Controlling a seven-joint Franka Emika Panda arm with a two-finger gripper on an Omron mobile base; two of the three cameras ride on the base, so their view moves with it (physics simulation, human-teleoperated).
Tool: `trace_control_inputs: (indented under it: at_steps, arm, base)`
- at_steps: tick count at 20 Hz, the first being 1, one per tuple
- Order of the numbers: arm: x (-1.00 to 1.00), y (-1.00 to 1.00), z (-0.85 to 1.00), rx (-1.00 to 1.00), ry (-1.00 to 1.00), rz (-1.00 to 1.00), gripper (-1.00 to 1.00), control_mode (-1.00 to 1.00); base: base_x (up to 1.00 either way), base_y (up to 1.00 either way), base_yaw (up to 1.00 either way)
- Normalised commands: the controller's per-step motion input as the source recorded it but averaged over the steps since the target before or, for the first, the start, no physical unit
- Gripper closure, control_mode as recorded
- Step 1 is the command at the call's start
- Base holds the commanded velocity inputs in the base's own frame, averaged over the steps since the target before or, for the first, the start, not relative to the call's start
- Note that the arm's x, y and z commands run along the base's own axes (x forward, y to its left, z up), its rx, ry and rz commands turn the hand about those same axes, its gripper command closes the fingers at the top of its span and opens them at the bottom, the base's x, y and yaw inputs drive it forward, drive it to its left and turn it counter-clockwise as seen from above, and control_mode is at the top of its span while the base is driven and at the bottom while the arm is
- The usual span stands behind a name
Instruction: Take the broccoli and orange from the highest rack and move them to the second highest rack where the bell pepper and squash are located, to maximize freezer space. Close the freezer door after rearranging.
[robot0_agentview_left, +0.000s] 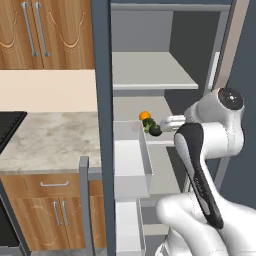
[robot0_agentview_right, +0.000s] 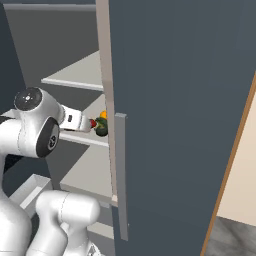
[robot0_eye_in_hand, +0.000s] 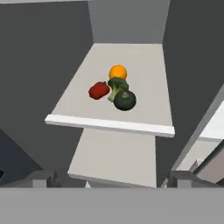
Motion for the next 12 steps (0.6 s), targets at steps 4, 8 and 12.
trace_control_inputs:
  at_steps: [4, 8, 12]
  arm:
    - [-0.83, -0.32, 0.00, 0.23, 0.00, 0.00, -1.00, -1.00]
    - [-0.96, -0.08, -0.17, 0.11, -0.14, 0.00, -1.00, -1.00]
    - [-0.25, 0.00, -0.06, 0.03, -0.08, 0.00, -1.00, 1.00]
  base:
    - [0.00, 0.00, 0.00]
    - [0.00, 0.00, 0.00]
    - [-0.75, 0.00, 0.00]
